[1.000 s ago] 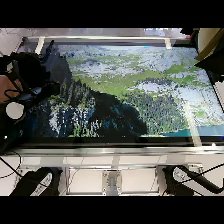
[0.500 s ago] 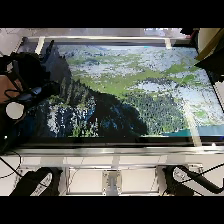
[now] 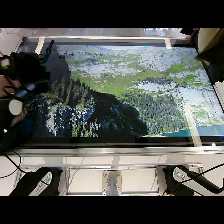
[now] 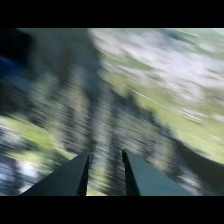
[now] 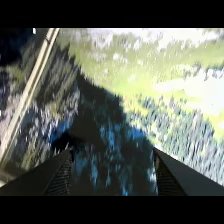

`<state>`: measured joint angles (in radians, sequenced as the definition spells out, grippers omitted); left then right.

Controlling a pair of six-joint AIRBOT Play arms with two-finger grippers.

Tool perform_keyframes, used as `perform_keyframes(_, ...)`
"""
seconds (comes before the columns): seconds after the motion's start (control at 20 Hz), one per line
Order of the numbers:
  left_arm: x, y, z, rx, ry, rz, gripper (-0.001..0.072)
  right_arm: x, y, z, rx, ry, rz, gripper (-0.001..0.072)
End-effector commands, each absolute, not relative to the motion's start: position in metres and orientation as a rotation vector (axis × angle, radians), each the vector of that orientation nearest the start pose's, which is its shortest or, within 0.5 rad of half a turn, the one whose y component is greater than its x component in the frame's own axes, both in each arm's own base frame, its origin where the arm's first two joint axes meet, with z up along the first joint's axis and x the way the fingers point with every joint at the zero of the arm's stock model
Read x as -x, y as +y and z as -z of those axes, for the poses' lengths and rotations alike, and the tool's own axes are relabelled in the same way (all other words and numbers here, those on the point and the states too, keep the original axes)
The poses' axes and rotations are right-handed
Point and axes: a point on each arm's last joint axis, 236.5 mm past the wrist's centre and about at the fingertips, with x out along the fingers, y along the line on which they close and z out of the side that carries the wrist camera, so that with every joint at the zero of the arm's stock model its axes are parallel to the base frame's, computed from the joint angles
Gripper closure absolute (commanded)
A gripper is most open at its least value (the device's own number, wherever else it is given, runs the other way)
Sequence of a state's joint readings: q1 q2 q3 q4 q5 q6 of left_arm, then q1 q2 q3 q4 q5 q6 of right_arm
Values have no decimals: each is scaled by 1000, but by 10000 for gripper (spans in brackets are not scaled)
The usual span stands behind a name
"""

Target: Fold the clothes and pants, and hang the long-sleeved shirts on hangers.

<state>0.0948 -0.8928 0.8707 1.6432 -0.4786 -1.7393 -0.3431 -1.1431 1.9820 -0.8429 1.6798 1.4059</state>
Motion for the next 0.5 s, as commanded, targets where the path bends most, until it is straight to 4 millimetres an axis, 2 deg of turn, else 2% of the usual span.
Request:
perform_keyframes(0.0,-396,201,-176,-39,452,-511,315,-353,42,-376,-222,559,-413,168)
perform_keyframes(0.05,-375,251,-179,59,459,-641,233,-358,40,-382,-227,528,-403,168)
perform_keyframes(0.1,-350,296,-172,165,485,-755,113,-363,38,-389,-233,492,-394,168)
perform_keyframes(0.15,-325,330,-156,279,535,-846,61,-366,38,-396,-241,461,-390,168)
perform_keyframes(0.2,-307,351,-137,374,591,-895,30,-368,39,-399,-250,446,-397,168)
perform_keyframes(0.25,-295,365,-117,452,645,-904,28,-367,41,-400,-256,445,-408,168)
perform_keyframes(0.3,-292,373,-99,526,682,-882,27,-366,43,-400,-258,448,-414,168)
perform_keyframes(0.45,-306,394,-73,650,669,-815,-9,-363,52,-406,-325,447,-443,168)
